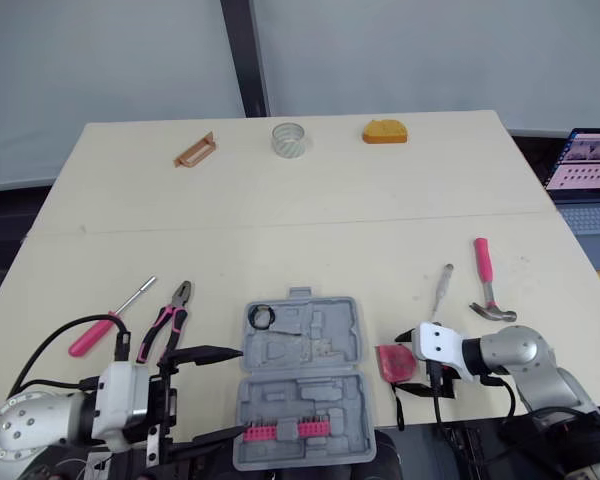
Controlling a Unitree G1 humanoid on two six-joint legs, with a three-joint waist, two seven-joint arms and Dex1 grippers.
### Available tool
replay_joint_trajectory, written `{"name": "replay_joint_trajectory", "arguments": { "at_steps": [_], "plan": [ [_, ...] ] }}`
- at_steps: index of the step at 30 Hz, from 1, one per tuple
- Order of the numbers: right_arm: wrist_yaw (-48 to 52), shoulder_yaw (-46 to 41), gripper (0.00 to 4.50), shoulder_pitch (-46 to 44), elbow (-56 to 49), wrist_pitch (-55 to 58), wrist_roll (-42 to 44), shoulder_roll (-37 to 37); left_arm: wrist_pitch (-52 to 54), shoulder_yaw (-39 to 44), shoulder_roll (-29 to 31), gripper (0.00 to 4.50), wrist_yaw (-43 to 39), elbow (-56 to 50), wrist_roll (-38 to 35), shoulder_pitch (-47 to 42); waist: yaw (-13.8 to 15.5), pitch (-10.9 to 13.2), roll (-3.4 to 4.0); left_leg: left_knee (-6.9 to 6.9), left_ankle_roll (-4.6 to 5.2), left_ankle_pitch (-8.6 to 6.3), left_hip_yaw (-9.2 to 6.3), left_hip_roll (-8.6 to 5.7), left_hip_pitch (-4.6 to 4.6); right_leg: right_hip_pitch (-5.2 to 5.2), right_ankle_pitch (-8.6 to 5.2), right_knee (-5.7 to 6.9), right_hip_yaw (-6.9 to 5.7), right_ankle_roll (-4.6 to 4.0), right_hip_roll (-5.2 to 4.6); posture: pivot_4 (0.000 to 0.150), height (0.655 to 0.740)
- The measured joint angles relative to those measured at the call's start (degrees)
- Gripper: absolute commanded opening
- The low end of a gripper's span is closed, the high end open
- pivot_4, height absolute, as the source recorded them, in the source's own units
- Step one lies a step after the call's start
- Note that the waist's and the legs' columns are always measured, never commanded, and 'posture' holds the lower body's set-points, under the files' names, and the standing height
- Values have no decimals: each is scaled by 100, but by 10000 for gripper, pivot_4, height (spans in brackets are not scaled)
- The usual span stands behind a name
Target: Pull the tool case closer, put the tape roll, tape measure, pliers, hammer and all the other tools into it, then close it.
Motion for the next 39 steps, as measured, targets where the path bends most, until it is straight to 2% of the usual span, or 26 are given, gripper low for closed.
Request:
{"name": "replay_joint_trajectory", "arguments": {
  "at_steps": [2, 3, 10, 13, 18, 22, 29, 34, 39],
  "plan": [
    [0, 0, 31802, -17, 3, -18, -5, 24, -74, -20, -2, 45000, -55, 95, 1, 3, 2, 0, 0, 0, 0, 0, 0, 0, 0, 0, 0, 0, 0, 0, 0, 1500, 7400],
    [0, 0, 29467, -21, 4, -39, -7, 25, -155, -22, -9, 45000, -124, 193, 2, 5, 2, 0, 0, 0, 0, 0, 0, 0, 0, 0, 0, 0, 0, 0, 0, 1500, 7400],
    [-1, -4, 29459, -23, -76, 40, -3, 27, -1035, -13, -160, 45000, -703, 1772, 124, -141, 1, 0, 0, 0, 0, 0, 1, 0, 0, -2, 0, 0, -1, 0, 0, 1500, 7400],
    [0, -44, 29459, -25, -519, 397, 76, -78, -1329, 67, -256, 45000, -791, 2415, 156, -285, 0, 0, 1, 0, 0, 0, 1, 0, -1, -4, 0, 1, -1, 0, 0, 1500, 7400],
    [174, -62, 29459, -509, -1538, 1679, 173, -711, -1687, 129, -271, 45000, -879, 3077, 256, -593, -2, 2, 4, 0, 0, 0, 0, 1, -2, -5, 1, 1, -1, -1, 1, 1500, 7400],
    [262, 54, 29459, -1130, -2300, 2914, 307, -944, -1812, 102, -275, 45000, -921, 3292, 321, -712, -5, 3, 5, -1, 0, 0, 0, 1, -7, -9, 1, 1, 0, -1, 1, 1500, 7400],
    [260, 978, 29459, -2552, -3156, 4740, 180, -888, -1887, 70, -279, 45000, -952, 3470, 393, -966, -22, 3, 5, -1, -3, -2, 0, 2, -9, -15, 1, 2, 1, -1, 1, 1500, 7400],
    [222, 2034, 29459, -3482, -3256, 5559, -211, -521, -1867, 39, -257, 45000, -972, 3470, 410, -1054, -42, 3, 5, 0, -3, -2, 1, 2, -11, -20, 1, 7, 3, -1, 1, 1500, 7400],
    [171, 2859, 29459, -3897, -3141, 5913, -611, -198, -1856, 33, -245, 45000, -969, 3466, 418, -1092, -59, 3, 5, -1, -3, -2, 1, 1, -14, -22, 1, 6, 2, -1, 1, 1500, 7400]
  ]
}}
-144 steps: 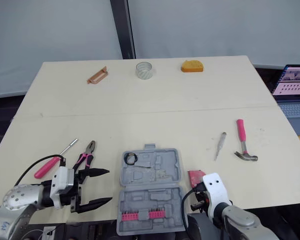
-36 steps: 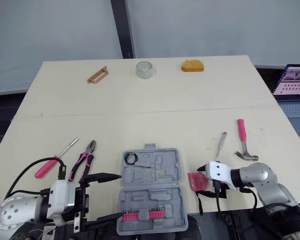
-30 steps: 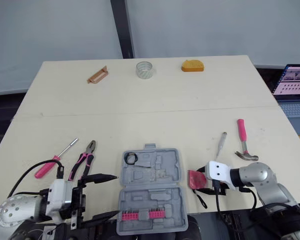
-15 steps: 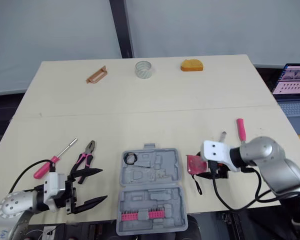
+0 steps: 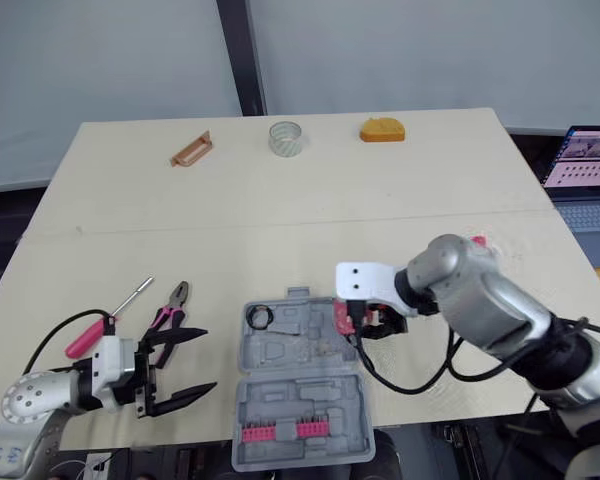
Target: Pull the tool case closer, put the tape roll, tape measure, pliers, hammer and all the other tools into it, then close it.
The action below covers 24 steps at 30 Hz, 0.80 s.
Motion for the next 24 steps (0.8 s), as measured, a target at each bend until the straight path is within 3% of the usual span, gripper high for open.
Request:
{"name": "replay_joint_trajectory", "arguments": {
  "at_steps": [9, 24],
  "plan": [
    [-114, 679, 29459, -428, 644, -22, -477, 465, -40, 11, 32, 45000, -23, 8, 13, 43, -104, 0, 0, -4, -1, 0, 1, 0, -1, -6, 0, 2, -1, 0, 0, 1500, 7400],
    [-112, 936, 29459, -625, 1371, -408, -940, 1037, -80, 21, 37, 45000, 5, 8, 16, 202, -109, 0, 0, -3, -2, -1, 4, 1, -1, -9, 0, 5, 0, 0, 0, 1500, 7400]
  ]
}}
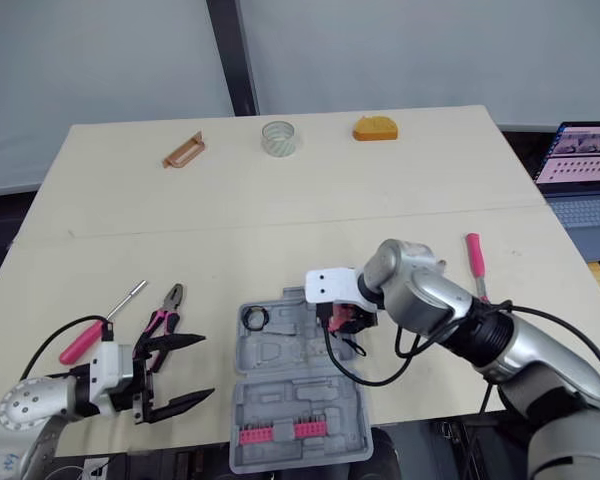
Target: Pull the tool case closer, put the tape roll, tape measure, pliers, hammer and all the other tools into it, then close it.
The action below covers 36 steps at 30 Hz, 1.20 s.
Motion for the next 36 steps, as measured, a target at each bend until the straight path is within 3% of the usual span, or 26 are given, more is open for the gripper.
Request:
{"name": "replay_joint_trajectory", "arguments": {
  "at_steps": [36],
  "plan": [
    [47, 6, 29459, 66, 233, -357, -306, 303, 9, 0, -2, 45000, 202, -252, 0, 307, -4, 0, 0, -1, 0, 0, 3, 0, 0, -3, 0, 1, 1, 0, 0, 1500, 7400]
  ]
}}
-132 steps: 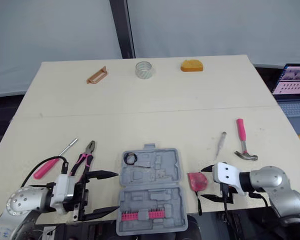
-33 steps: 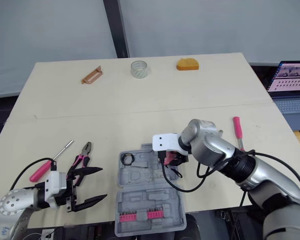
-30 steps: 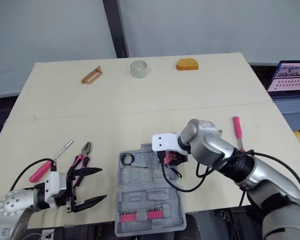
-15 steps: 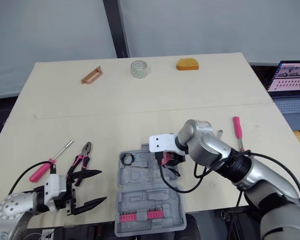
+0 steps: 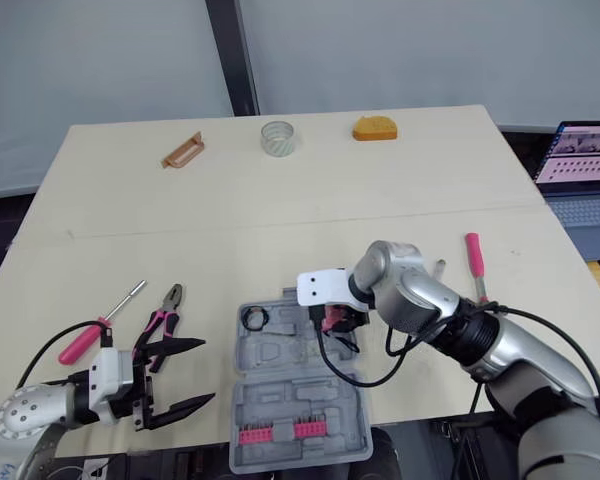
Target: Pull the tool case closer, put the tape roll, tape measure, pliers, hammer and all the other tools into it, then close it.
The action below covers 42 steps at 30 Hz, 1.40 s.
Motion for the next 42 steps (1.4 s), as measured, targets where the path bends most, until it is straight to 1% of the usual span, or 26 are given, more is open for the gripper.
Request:
{"name": "replay_joint_trajectory", "arguments": {
  "at_steps": [7, 9, 10, 11, 15, 19, 22, 25, 28, 32, 35, 42],
  "plan": [
    [1, 11, 29459, 21, 37, -25, -84, 18, 2, 0, 0, 45000, 16, -1, 0, 54, 1, 0, 0, 0, 0, 0, 0, 0, 0, 0, 0, 0, 0, 0, 0, 1500, 7400],
    [3, 11, 39787, 21, 38, -27, -87, 23, 2, 0, 0, 45000, 18, -1, 0, 65, 1, 0, 0, 0, 0, 0, 0, 0, 0, 0, 0, 0, 0, 0, 0, 1500, 7400],
    [4, 11, 43085, 21, 37, -30, -88, 25, 2, 0, 0, 45000, 19, -1, 0, 68, 1, 0, 0, 0, 0, 0, 0, 0, 0, 0, 0, 0, 0, 0, 0, 1500, 7400],
    [4, 11, 44567, 21, 37, -35, -88, 25, 2, 0, 0, 45000, 20, -1, 0, 71, 1, 0, 0, 0, 0, 0, 0, 0, 0, 0, 0, 0, 0, 0, 0, 1500, 7400],
    [66, 3, 44567, 9, -3, -19, -83, 3, 2, 0, 0, 45000, 29, -4, 0, 76, 1, 0, 0, 0, 0, 0, 0, 0, 0, 0, 0, 0, 0, 0, 0, 1500, 7400],
    [242, -226, 44567, -70, -444, 176, 16, -205, 2, -3, 0, 45000, 44, -25, 0, 74, 7, 1, 1, 0, 0, 0, 0, 0, -1, -1, 0, 0, 0, 0, 0, 1500, 7400],
    [323, -773, 44567, 21, -867, 502, 322, -459, 4, -6, -3, 45000, 58, -36, 0, 77, 20, 1, 1, 0, 0, 0, 0, 0, -1, 1, 0, -2, 0, 0, 0, 1500, 7400],
    [281, -1562, 44567, 542, -1034, 564, 811, -489, 3, -15, -6, 45000, 60, -32, 1, 54, 23, -1, -1, -1, 0, -1, 0, 0, 0, 3, 0, -2, 0, 0, 0, 1500, 7400],
    [145, -2435, 36136, 1256, -1006, 331, 1473, -276, 0, -21, -10, 45000, 54, -8, 1, -7, 24, -1, -2, -1, 0, -1, 2, 0, 1, 5, 0, -2, 0, 0, 0, 1500, 7400],
    [-115, -3033, 16808, 1851, -776, -207, 1818, -233, -14, -36, -13, 45000, 30, 28, 2, -115, 22, 0, -2, -3, 0, -1, 2, 0, 2, 5, 0, -3, 0, 0, 0, 1500, 7400],
    [-333, -3228, 16808, 2212, -550, -750, 1958, -134, -15, -59, -14, 45000, 3, 67, 3, -147, 19, -1, -2, -3, 0, -1, 3, 0, 2, 4, 0, -2, 0, 0, 0, 1500, 7400],
    [-666, -3479, 16808, 2682, -67, -1914, 2190, 239, 1, -79, -11, 45000, -1, 136, 3, -201, 13, -1, -2, -2, 0, -1, 4, 0, 5, 8, 0, -2, 0, 0, 0, 1500, 7400]
  ]
}}
